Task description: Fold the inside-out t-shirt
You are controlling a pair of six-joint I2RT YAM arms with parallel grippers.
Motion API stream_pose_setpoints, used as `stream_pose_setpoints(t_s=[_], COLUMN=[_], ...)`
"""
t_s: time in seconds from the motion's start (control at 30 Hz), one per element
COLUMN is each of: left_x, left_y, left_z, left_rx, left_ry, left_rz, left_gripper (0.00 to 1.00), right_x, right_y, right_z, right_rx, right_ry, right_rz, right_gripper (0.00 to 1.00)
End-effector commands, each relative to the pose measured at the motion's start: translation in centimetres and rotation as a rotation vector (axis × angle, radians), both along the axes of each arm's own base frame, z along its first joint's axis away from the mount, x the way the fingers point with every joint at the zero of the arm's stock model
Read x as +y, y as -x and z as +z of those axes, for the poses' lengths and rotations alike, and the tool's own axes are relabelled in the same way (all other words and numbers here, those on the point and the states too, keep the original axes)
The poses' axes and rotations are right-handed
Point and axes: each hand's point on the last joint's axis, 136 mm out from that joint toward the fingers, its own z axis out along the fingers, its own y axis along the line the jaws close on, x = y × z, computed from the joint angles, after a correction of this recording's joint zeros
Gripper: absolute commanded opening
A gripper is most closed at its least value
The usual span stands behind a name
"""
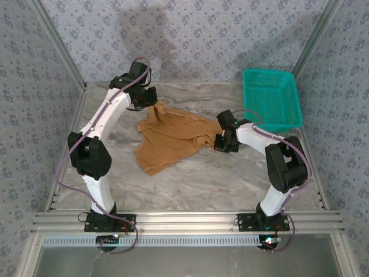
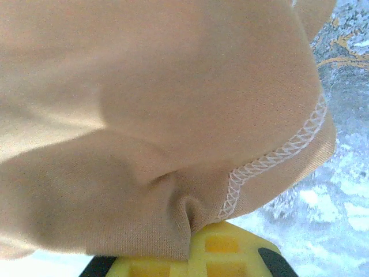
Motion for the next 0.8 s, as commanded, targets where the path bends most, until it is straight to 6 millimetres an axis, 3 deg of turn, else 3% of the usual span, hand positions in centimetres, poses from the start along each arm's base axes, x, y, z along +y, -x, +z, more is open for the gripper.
stream_pose_setpoints(t_s=[0.0,0.17,0.23,0.33,0.47,0.67,0.77], left_x=[0.5,2.8,3.7,3.8,3.5,3.1,3.2], left_y=[0.2,0.7,1.1,1.9,2.2,2.2,2.3], left_z=[2.7,5.5,6.8,6.9,6.3,4.9,4.6], left_rx=[-0.051,-0.086,-0.12,-0.131,-0.12,-0.083,-0.078], left_ry=[0.012,-0.006,0.022,0.049,0.07,0.082,0.075], left_rz=[-0.021,0.006,0.024,0.021,0.015,0.005,0.003], left_gripper=[0.0,0.0,0.0,0.0,0.0,0.0,0.0], right_x=[-0.3,-1.9,-2.0,-2.1,-2.4,-1.4,-2.3], right_y=[0.8,2.0,2.5,3.2,3.2,1.4,1.9], right_z=[4.6,9.3,9.8,9.0,7.5,6.4,4.4], right_rx=[-0.035,-0.056,-0.048,-0.009,0.002,-0.047,-0.012], right_ry=[0.047,0.131,0.128,0.135,0.141,0.067,0.057], right_rz=[0.057,0.073,0.096,0.107,0.085,0.035,-0.016], right_gripper=[0.02,0.05,0.16,0.38,0.41,0.53,0.57])
